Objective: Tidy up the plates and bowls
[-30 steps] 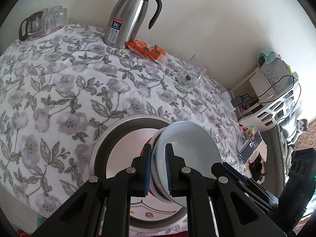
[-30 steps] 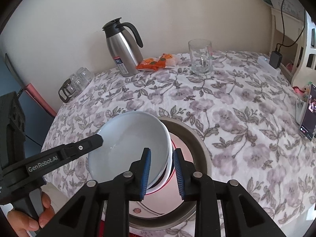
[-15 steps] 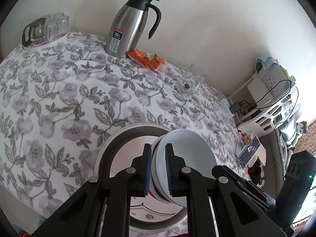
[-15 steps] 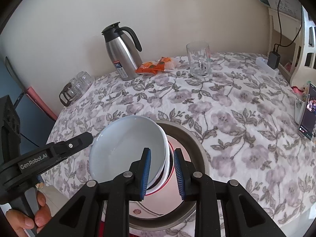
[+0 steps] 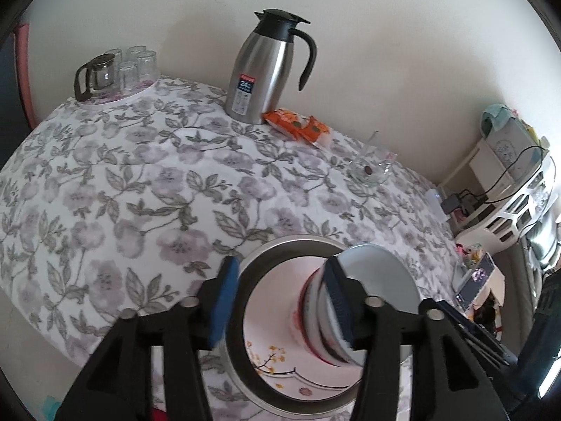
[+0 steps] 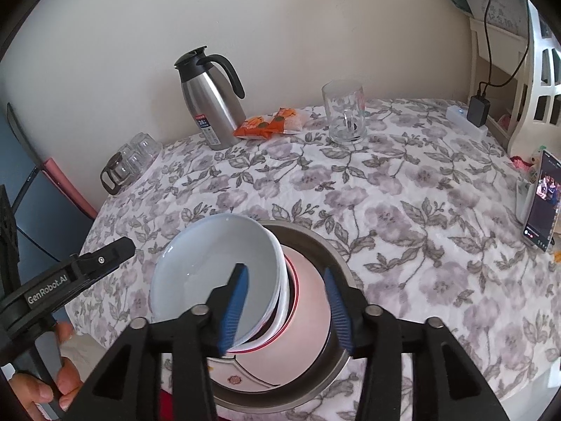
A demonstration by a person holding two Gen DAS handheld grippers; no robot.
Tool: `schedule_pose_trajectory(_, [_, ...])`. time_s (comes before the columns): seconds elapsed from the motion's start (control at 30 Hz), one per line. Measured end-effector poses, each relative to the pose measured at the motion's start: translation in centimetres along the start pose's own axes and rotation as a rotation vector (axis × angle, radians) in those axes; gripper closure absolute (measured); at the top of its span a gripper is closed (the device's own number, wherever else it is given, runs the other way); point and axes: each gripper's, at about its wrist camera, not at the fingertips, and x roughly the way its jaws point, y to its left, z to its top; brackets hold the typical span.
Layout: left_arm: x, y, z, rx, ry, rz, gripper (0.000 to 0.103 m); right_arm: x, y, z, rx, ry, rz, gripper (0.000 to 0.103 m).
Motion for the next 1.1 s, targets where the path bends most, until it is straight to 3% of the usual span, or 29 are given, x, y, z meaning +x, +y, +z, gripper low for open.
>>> schedule_pose_trajectory(0.13, [0.2,0.5,-0.4,0.000,-0.001,0.035,0.033,0.0,0.0,0.0,-0.003,-0.006,-0.001,0.035])
schedule_pose_trajectory(0.2, [0.4,0.8,-0.6,-0.004,0.000,0.050,0.019,0.0,-0.2,0.0,0.001,-0.009,-0.002,0.032])
schedule_pose_trajectory(0.23, [0.4,1.0,-0.7,-0.006,-0.003,0.058,0.016,0.0,-0.3,0.0,0.002,-0.010,-0.002,0.024])
schedule_pose_trajectory(0.37, [0.2,1.6,-1.2,-0.013,-0.018,0.078,0.015,-0.2,-0.5,-0.2,0.007,-0.024,0.001,0.014])
schedule_pose_trajectory(0.47, [0.1,2.1,-1.7,-0.019,-0.026,0.087,0.010,-0.3,-0.7,-0.4,0.005,-0.032,0.006,0.000])
schedule_pose_trajectory(0.8, [-0.8,2.2,-3.3,-0.008,-0.052,0.117,0.009,-1.4,-1.0,-1.3,-0.012,-0.076,0.025,0.000])
schedule_pose_trajectory(1.1, [-0.9,0.6,-5.2,0.049,-0.018,0.120,0.009,-2.4,-1.6,-3.0,-0.057,-0.074,0.025,0.000])
